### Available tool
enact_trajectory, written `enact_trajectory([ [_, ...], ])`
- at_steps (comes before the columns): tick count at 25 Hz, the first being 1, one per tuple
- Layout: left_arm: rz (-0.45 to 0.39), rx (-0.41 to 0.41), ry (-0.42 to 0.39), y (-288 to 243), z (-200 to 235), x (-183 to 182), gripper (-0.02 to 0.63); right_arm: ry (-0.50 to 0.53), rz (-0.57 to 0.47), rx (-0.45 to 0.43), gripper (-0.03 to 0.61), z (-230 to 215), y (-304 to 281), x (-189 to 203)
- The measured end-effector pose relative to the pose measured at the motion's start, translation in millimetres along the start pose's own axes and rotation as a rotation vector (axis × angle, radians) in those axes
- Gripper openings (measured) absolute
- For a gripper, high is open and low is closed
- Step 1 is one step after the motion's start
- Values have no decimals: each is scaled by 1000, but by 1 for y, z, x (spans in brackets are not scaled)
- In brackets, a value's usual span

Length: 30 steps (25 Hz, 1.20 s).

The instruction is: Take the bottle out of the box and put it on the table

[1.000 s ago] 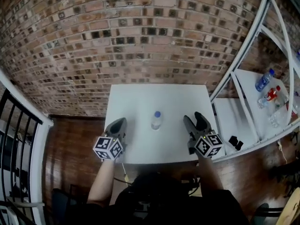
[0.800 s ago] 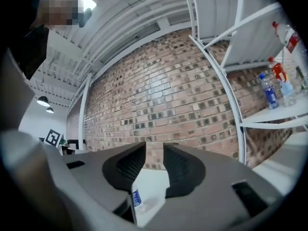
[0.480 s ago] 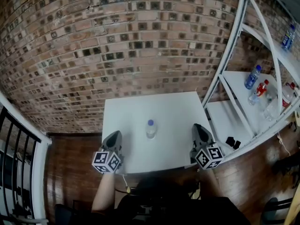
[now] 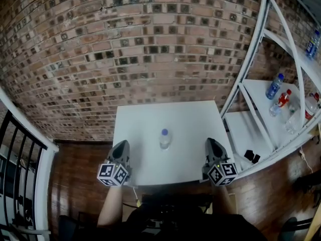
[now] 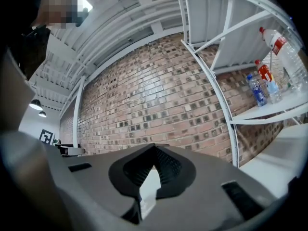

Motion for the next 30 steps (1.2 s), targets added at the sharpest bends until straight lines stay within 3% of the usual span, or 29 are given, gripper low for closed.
enact_trajectory([
  [12,17,-38,7,9,8,9,2,-2,51,-41,0,13,-5,9],
  [30,22,-43,31,5,9,17,2,16,63,-15,0,2,4,11],
])
Point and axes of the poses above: the fingertips, and each gripper's own axes: y backward along the fingers, z to its left, x out of its underside, the point moved 2 cm from there along y, backward along the fingers, and after that the axes turned 8 degrees about y, right-handed, at the moved point
